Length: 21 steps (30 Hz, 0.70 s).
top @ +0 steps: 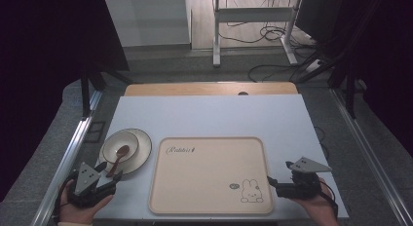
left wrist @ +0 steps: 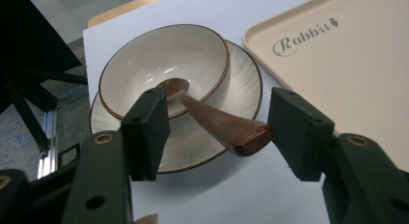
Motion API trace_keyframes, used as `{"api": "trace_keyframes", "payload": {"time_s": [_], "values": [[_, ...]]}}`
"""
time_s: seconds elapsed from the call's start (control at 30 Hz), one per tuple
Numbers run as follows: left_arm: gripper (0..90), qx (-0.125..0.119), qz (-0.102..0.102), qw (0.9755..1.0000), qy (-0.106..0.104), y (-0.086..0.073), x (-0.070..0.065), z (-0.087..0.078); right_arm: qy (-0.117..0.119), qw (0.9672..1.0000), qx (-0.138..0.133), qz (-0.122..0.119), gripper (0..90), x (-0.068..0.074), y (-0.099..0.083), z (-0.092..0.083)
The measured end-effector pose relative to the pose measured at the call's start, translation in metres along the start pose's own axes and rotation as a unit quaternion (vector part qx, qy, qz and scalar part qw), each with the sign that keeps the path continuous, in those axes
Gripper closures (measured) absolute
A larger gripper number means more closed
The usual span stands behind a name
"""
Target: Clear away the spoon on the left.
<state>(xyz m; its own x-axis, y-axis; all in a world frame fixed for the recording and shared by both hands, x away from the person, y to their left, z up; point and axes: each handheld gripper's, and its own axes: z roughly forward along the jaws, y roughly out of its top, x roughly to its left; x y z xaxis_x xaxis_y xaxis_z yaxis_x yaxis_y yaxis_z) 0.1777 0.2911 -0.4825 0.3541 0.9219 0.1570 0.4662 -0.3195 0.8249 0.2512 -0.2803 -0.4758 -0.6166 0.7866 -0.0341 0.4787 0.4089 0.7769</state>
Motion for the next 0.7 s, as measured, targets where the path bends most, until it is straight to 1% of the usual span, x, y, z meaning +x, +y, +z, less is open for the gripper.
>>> {"api": "trace_keyframes", "payload": {"time_s": [0.3,0.43,0.47,0.6,0.7], "values": [[50.3,0.011,0.007,0.9999,0.002,-0.0035,0.002,0.0032,0.0,1.0,0.001,-0.001,14.9,0.0,-0.0002,0.0004],[57.4,0.011,0.018,0.9998,0.001,-0.0035,0.0004,0.0039,0.001,1.0,0.002,-0.001,14.9,0.0,-0.0002,0.0006],[60.3,0.012,0.021,0.9997,0.001,-0.0034,-0.0002,0.0042,0.001,1.0,0.002,0.0,14.9,0.0002,-0.0002,0.0007],[64.9,0.013,0.025,0.9996,0.002,-0.0033,-0.0009,0.0048,0.001,1.0,0.002,-0.001,14.9,0.0003,-0.0002,0.0007],[67.9,0.014,0.03,0.9994,0.006,-0.0027,-0.0018,0.0052,0.001,1.0,0.002,-0.001,14.9,0.0003,-0.0002,0.0007]]}}
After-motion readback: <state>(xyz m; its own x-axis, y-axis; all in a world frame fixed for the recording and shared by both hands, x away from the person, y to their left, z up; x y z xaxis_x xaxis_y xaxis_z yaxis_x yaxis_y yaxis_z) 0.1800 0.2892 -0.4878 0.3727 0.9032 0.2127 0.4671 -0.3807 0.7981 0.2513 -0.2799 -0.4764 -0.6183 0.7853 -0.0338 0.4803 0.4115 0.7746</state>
